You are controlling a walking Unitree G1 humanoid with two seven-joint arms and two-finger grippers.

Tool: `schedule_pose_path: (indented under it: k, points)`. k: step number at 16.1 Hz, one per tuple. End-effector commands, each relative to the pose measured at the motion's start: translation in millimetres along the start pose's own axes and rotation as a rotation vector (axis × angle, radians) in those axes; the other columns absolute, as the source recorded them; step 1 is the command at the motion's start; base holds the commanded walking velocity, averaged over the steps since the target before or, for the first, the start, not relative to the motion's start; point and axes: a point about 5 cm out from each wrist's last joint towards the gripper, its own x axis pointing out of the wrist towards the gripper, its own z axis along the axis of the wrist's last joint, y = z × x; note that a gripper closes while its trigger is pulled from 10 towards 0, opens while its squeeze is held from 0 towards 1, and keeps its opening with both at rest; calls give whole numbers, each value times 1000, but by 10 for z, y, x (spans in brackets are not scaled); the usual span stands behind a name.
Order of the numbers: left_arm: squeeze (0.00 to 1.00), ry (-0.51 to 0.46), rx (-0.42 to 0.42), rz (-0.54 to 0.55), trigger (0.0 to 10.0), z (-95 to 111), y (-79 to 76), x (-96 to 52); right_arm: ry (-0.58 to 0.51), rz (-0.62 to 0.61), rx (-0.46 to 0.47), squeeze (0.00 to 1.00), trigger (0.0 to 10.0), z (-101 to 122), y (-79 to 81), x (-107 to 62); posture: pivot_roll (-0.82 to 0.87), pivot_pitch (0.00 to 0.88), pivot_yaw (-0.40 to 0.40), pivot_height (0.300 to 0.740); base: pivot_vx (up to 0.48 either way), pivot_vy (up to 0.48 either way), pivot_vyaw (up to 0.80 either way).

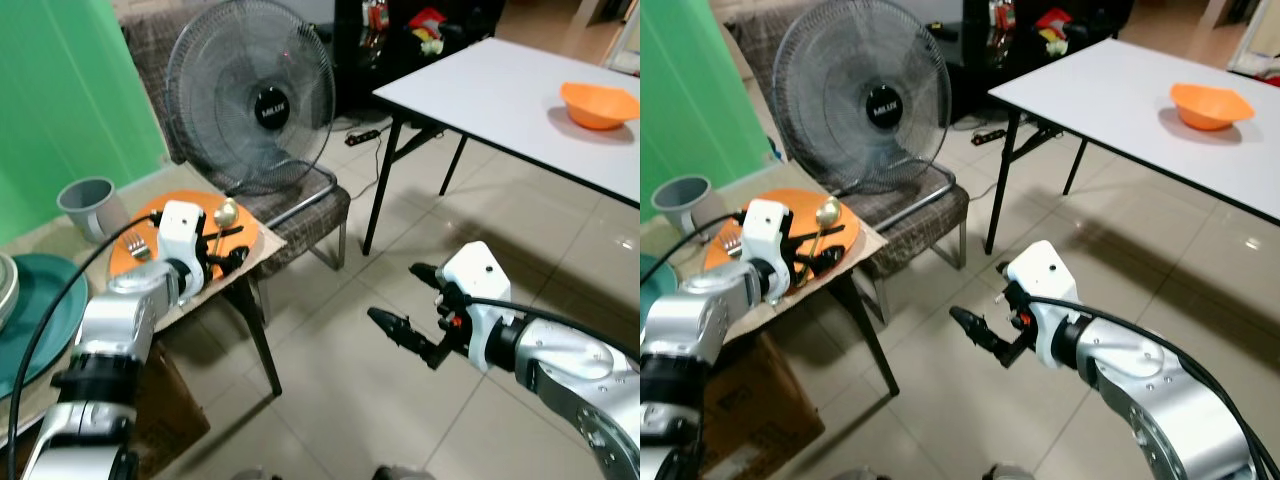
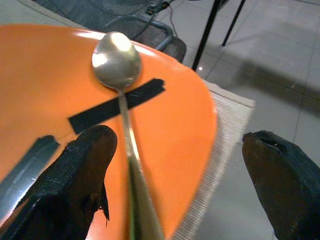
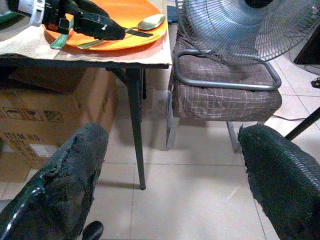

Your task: Setting the table

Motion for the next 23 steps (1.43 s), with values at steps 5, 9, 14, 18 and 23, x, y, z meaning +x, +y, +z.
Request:
schedule_pose_path:
  k: [5,9,14,18,23]
  points:
    - [0,-33,-3,62,10000,189,158,153,0,35,-13,0,10000,42,11,23,-89,0,5,740,0,0,0]
    - [0,-15,-4,36,4667,174,134,238,16,54,-18,0,10000,34,25,-2,-102,0,15,740,0,0,0]
    - [0,16,-5,64,0,135,175,273,26,58,-15,0,10000,12,65,-17,-120,0,34,740,0,0,0]
    - [0,36,32,31,0,163,180,270,40,67,-14,0,10000,-6,101,-54,-124,0,47,740,0,0,0]
    - [0,59,44,-60,0,64,43,348,51,95,-9,0,10000,-7,144,-59,-130,0,52,740,0,0,0]
